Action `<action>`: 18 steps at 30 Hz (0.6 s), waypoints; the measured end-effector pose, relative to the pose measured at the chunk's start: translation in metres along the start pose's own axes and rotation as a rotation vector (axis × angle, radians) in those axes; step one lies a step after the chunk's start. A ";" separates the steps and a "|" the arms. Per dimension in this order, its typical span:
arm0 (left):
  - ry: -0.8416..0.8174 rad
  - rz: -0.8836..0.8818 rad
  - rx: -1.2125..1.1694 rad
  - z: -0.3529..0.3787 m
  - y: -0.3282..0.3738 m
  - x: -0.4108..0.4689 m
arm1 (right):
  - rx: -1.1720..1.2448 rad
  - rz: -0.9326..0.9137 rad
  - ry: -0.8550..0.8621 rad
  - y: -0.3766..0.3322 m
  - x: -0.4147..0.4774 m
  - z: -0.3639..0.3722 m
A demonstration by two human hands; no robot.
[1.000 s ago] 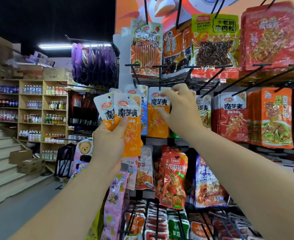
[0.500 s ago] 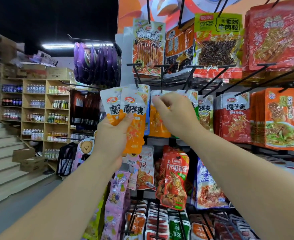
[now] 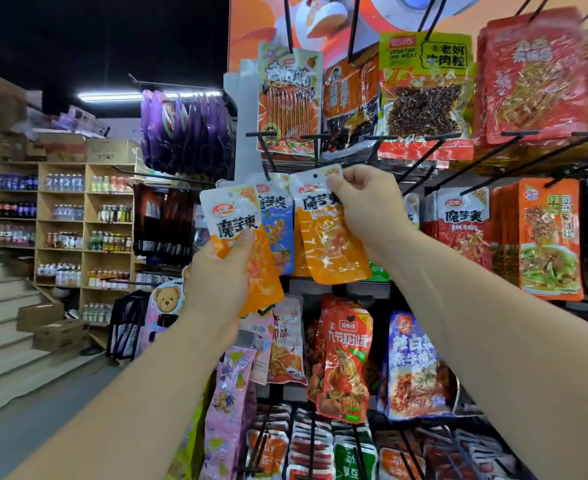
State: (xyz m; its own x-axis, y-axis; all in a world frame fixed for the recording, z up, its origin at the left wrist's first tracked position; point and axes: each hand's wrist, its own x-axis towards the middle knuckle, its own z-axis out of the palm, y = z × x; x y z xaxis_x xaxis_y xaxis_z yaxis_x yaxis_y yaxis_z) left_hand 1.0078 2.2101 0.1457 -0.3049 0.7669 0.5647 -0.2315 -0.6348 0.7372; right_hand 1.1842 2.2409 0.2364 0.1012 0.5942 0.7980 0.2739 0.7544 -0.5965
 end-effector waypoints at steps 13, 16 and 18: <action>-0.041 0.012 -0.005 -0.001 0.001 -0.006 | -0.200 -0.048 0.207 -0.006 0.014 0.016; -0.036 0.017 0.007 -0.002 0.001 -0.005 | -0.217 -0.043 0.211 -0.010 0.014 0.017; -0.030 0.014 0.008 -0.001 0.000 -0.005 | -0.223 -0.033 0.212 -0.012 0.015 0.017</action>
State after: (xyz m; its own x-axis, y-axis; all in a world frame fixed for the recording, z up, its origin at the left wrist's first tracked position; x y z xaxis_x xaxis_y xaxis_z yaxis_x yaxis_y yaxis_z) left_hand 1.0079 2.2061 0.1428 -0.2799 0.7606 0.5858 -0.2203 -0.6448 0.7319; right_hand 1.1658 2.2457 0.2544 0.2799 0.4816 0.8305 0.4809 0.6784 -0.5554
